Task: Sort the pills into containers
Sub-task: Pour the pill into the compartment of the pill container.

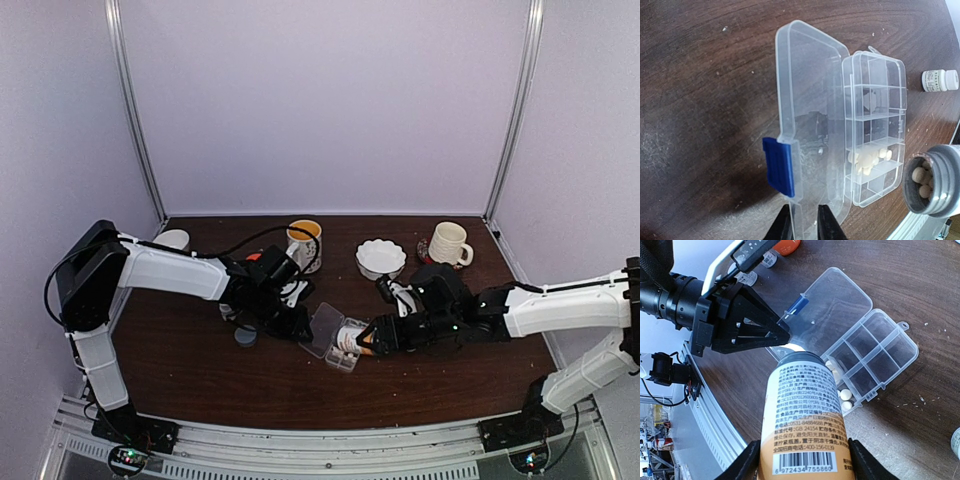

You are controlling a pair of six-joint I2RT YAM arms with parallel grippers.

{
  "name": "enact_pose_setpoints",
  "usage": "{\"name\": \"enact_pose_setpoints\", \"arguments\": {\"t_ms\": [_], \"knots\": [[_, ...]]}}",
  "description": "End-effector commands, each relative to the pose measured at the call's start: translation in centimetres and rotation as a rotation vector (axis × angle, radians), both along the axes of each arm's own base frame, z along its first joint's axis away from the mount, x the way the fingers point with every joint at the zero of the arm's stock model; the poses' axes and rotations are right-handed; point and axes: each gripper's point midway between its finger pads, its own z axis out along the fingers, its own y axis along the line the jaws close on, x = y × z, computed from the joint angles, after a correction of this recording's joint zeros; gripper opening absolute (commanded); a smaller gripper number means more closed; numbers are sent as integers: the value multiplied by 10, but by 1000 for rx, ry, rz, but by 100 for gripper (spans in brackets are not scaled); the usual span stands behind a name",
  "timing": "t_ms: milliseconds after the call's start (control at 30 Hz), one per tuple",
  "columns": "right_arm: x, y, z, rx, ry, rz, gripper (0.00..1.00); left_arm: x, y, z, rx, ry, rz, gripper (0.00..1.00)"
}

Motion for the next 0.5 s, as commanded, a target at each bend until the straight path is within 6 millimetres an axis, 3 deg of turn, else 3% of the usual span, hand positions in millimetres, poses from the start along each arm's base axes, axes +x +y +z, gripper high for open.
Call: {"name": "enact_pose_setpoints", "arguments": {"t_ms": [0, 233, 467], "knots": [[5, 5, 19, 35, -53, 1, 0, 7, -10, 23, -48, -58, -16, 19], [-8, -9, 8, 177, -95, -23, 0, 9, -7, 27, -40, -77, -2, 23], [-13, -15, 29, 333, -178, -32, 0, 14, 1, 43, -19, -128, 18, 36]]}}
